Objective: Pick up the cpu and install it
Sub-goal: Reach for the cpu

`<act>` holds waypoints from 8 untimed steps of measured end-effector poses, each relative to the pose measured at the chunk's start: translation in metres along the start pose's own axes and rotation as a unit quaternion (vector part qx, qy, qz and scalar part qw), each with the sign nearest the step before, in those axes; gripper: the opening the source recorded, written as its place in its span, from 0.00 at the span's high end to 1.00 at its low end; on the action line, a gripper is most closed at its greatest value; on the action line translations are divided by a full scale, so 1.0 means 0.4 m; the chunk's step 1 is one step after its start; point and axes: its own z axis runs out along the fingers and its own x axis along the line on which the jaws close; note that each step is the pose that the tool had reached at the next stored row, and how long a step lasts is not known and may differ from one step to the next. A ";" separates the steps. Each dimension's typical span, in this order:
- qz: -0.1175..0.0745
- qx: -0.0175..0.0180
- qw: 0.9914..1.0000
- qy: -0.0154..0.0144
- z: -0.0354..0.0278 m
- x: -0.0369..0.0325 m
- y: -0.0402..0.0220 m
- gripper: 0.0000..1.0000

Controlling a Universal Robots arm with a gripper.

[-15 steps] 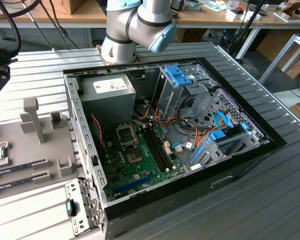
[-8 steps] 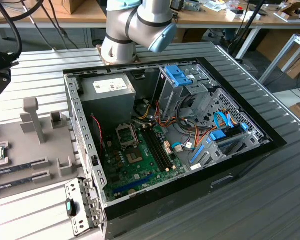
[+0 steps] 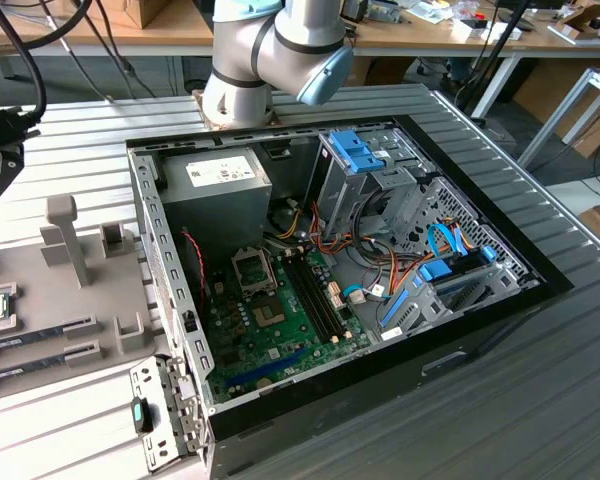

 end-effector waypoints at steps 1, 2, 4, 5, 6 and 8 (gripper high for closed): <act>0.000 0.000 1.000 0.000 0.002 0.000 0.000 0.89; 0.000 0.000 1.000 0.000 0.003 0.000 0.000 0.89; 0.000 0.000 1.000 0.000 0.005 0.000 0.000 0.89; 0.000 0.000 1.000 0.000 0.006 0.000 0.000 0.89; 0.000 0.000 1.000 0.000 0.009 0.000 0.000 0.89; 0.000 0.000 1.000 0.000 0.012 0.000 0.000 0.89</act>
